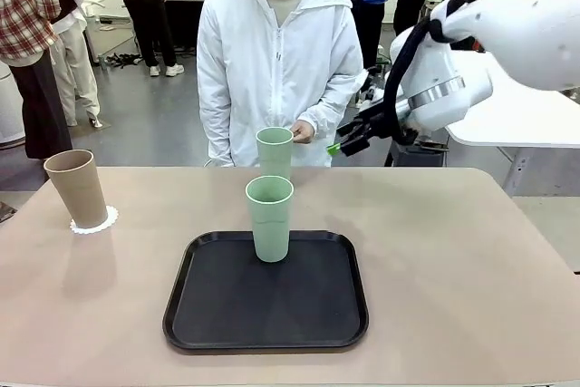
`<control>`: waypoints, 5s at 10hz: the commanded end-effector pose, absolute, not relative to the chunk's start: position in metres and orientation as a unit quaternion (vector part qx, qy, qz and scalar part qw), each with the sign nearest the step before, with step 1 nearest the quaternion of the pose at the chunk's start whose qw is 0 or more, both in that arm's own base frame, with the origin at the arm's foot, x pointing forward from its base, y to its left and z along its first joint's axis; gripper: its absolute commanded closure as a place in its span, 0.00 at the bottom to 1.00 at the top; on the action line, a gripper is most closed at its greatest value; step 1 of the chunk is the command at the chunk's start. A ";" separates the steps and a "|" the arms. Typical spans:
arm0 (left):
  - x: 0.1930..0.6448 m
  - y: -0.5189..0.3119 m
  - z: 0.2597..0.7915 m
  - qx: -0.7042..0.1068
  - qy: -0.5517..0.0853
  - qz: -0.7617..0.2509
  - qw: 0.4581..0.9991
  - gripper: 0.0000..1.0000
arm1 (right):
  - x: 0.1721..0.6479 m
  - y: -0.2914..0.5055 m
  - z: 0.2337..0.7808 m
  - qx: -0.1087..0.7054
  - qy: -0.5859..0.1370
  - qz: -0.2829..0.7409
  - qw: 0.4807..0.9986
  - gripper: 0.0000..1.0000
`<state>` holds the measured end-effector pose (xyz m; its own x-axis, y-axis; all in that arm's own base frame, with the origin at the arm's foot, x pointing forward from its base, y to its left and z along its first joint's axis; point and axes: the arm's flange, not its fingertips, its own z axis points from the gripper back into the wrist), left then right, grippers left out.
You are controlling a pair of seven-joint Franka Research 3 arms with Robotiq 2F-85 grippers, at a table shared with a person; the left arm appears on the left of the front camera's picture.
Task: Place coasters on the table and set cups on them.
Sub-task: Take one Reusable plastic cup from the Flat Tray and place it on a coaster set by the human.
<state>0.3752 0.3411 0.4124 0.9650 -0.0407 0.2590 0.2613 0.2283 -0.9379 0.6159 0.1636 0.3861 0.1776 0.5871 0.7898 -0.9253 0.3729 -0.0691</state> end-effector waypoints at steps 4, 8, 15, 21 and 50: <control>0.374 0.341 0.413 -0.612 -0.090 -0.094 0.780 0.00 | 0.515 0.174 0.483 0.103 -0.217 0.516 0.822 0.00; 0.374 0.341 0.413 -0.612 -0.090 -0.094 0.780 0.00 | 0.477 0.182 0.506 0.051 -0.102 0.564 0.818 0.00; 0.374 0.341 0.413 -0.612 -0.090 -0.094 0.780 0.00 | 0.471 0.178 0.503 0.061 -0.111 0.564 0.816 0.00; 0.374 0.341 0.413 -0.612 -0.090 -0.094 0.780 0.00 | 0.472 0.179 0.506 0.070 -0.107 0.564 0.816 0.00; 0.374 0.341 0.413 -0.612 -0.090 -0.094 0.780 0.00 | 0.382 -0.206 0.438 0.554 -0.147 0.190 0.797 0.00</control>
<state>0.3750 0.3416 0.4119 0.9651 -0.0396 0.2588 0.2609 0.2275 -0.9382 0.3817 -0.2060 0.4360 0.8833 0.1440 0.4461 -0.4683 0.3112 0.8269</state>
